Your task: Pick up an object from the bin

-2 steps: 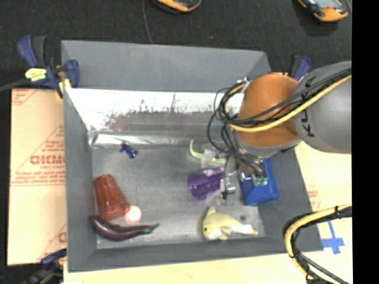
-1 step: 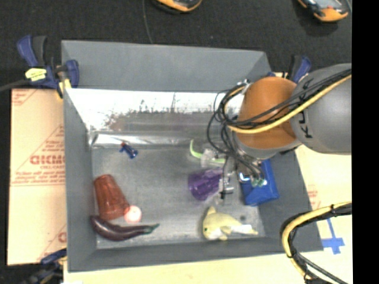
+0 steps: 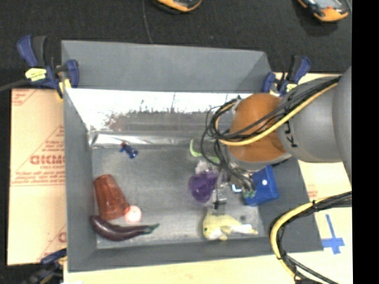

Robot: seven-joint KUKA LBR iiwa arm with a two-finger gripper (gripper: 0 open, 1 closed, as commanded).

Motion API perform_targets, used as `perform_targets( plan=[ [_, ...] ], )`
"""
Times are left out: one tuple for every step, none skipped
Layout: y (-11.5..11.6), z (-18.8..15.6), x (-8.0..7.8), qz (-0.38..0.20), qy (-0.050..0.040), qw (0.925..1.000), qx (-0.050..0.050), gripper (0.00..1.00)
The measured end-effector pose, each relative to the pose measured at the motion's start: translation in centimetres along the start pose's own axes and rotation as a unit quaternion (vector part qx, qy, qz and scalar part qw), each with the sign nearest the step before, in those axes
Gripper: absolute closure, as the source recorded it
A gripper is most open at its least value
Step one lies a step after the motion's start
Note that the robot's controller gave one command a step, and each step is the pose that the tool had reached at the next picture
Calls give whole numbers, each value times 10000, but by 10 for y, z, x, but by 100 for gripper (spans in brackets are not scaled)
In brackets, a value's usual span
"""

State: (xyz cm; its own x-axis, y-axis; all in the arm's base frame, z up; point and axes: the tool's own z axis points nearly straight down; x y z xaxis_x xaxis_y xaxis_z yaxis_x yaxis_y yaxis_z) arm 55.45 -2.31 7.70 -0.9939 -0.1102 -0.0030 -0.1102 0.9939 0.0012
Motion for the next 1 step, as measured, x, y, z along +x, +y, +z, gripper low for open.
perform_targets(
  plan=[
    [-1, 20, -6, 38, -57, 10000, 2, 100]
  ],
)
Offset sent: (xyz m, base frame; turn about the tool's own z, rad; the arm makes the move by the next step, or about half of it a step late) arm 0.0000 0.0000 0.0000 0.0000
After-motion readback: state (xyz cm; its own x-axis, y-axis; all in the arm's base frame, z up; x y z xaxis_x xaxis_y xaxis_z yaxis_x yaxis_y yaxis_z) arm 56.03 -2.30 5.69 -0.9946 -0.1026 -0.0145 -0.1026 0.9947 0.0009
